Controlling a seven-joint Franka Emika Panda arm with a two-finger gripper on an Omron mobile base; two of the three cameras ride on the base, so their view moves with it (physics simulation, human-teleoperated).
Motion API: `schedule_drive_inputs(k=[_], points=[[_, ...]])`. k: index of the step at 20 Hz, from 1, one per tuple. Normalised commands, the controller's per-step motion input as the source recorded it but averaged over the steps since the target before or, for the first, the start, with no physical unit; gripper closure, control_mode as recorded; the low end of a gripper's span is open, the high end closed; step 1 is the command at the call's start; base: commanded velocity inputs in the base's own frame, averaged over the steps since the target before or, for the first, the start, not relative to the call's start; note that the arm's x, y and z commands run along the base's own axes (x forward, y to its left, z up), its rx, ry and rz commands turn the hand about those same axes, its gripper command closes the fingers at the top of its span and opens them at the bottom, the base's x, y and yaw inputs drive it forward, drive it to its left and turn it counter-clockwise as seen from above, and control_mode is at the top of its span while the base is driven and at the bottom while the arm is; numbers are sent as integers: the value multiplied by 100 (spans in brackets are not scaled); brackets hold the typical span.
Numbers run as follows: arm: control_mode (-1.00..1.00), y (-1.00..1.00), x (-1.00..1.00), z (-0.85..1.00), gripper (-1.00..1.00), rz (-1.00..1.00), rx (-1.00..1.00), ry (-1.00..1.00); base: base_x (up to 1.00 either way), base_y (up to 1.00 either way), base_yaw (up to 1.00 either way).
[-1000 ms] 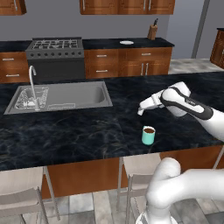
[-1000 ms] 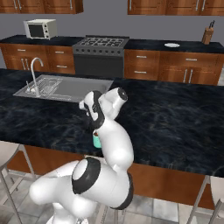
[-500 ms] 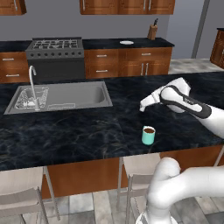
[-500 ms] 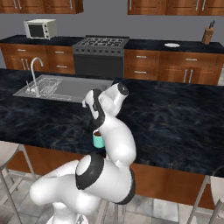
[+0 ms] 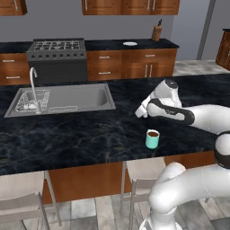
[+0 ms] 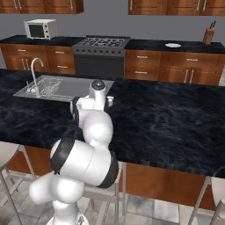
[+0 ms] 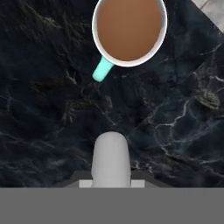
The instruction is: Pick up the marshmallow and place it in the cup of hot chocolate on the dining counter.
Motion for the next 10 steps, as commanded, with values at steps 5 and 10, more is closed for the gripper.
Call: schedule_drive_inputs(k=[5,10], points=[[-100,-2,0,-1,100,-20,-2,5,0,0,0],[-100,-33,0,-10,100,-12,0,1,0,0,0]])
